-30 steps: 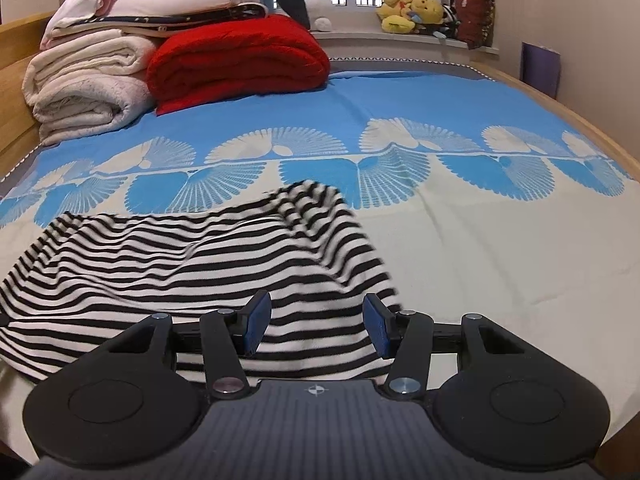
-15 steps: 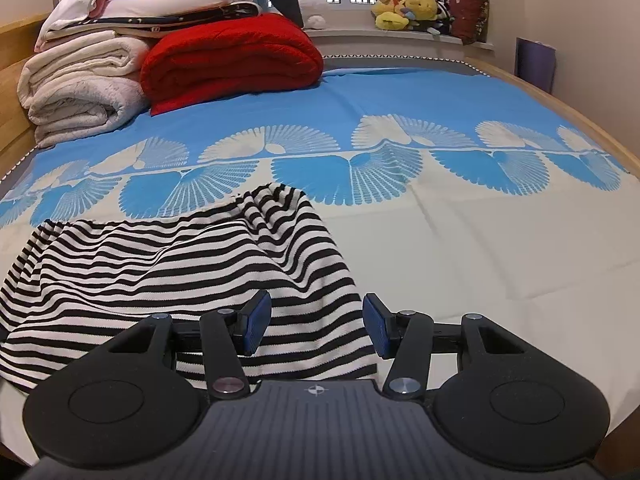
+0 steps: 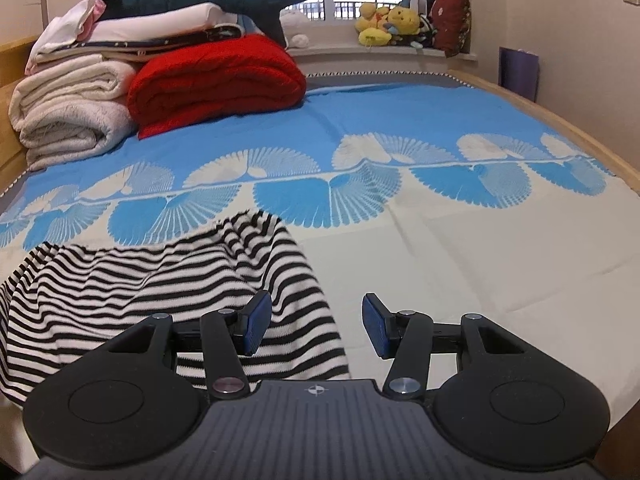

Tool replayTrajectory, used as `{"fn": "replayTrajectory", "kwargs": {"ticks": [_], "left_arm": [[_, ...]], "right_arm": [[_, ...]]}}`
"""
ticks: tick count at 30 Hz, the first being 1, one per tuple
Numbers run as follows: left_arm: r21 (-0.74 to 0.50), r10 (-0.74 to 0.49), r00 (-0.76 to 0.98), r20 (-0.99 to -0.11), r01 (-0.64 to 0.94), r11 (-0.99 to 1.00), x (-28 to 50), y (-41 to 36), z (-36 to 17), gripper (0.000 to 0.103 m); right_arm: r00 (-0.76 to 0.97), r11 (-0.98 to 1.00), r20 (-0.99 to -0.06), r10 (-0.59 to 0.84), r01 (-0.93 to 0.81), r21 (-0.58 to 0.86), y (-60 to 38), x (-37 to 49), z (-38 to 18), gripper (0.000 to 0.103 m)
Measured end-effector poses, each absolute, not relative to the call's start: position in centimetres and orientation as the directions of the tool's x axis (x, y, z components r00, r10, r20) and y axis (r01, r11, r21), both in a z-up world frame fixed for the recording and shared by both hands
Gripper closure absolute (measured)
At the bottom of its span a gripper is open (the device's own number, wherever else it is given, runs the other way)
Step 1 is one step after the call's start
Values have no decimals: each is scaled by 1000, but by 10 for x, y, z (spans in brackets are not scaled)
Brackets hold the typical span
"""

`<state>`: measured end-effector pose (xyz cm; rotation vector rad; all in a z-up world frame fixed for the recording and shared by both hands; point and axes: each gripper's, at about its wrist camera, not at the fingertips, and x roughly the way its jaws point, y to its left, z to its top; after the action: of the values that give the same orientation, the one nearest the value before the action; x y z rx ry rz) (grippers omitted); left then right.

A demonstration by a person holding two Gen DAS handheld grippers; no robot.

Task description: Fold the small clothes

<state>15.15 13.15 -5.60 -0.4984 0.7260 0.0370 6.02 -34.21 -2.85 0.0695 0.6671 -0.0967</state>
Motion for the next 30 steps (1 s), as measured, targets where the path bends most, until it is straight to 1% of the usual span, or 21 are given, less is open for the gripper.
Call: {"fn": "replayTrajectory", "kwargs": {"ticks": [1,4,8,11,13,15,16,17,19,20,21,22,23,24,27,29,30], "left_arm": [[-443,-169,760,-628,-170,881,151,123,-50,87],[-474,-246,774,-583,-79,877,150,96,-31,88],[-478,-343,763,-547,52,877,151,34,-8,88],[-479,-432,729,-531,163,863,150,-35,3,88],[-478,-491,685,-538,232,847,150,-84,0,88],[-467,-554,611,-565,317,825,152,-134,-13,87],[-463,-580,558,-593,353,813,154,-157,-24,83],[-469,-606,490,-626,384,795,157,-176,-35,81],[-489,-637,369,-677,421,764,162,-199,-52,81],[-489,-640,367,-675,426,761,162,-198,-51,81],[-499,-656,377,-654,436,749,161,-191,-46,74],[-514,-676,387,-627,446,732,160,-177,-40,62],[-514,-681,404,-611,452,729,159,-162,-36,59],[-487,-663,430,-612,455,745,159,-144,-31,58],[-364,-562,491,-666,443,819,156,-95,-29,57],[-311,-501,518,-693,413,856,155,-72,-34,57],[-296,-479,526,-703,396,869,157,-61,-38,54]], "right_arm": [[786,993,-614,-71,115,32,-344,60,-26,54],[798,991,-597,-82,126,33,-350,58,-20,66],[813,981,-577,-79,165,99,-367,53,-9,67],[828,966,-555,-75,199,166,-386,47,0,67],[835,954,-543,-90,228,193,-400,43,4,67],[838,940,-535,-111,264,217,-415,40,7,67],[837,934,-535,-119,277,225,-420,39,7,67],[835,928,-536,-126,291,235,-427,38,7,67],[828,917,-545,-129,309,252,-437,38,6,67],[825,913,-550,-126,314,262,-441,38,6,67],[824,910,-554,-117,312,272,-444,39,6,66],[825,910,-556,-99,301,285,-447,42,7,66],[826,911,-558,-79,286,296,-450,45,9,66],[827,912,-560,-53,269,310,-453,50,10,66],[816,907,-576,56,200,371,-460,72,9,65],[793,903,-595,133,151,403,-458,90,5,65],[780,905,-604,163,126,406,-454,100,2,65]]}}
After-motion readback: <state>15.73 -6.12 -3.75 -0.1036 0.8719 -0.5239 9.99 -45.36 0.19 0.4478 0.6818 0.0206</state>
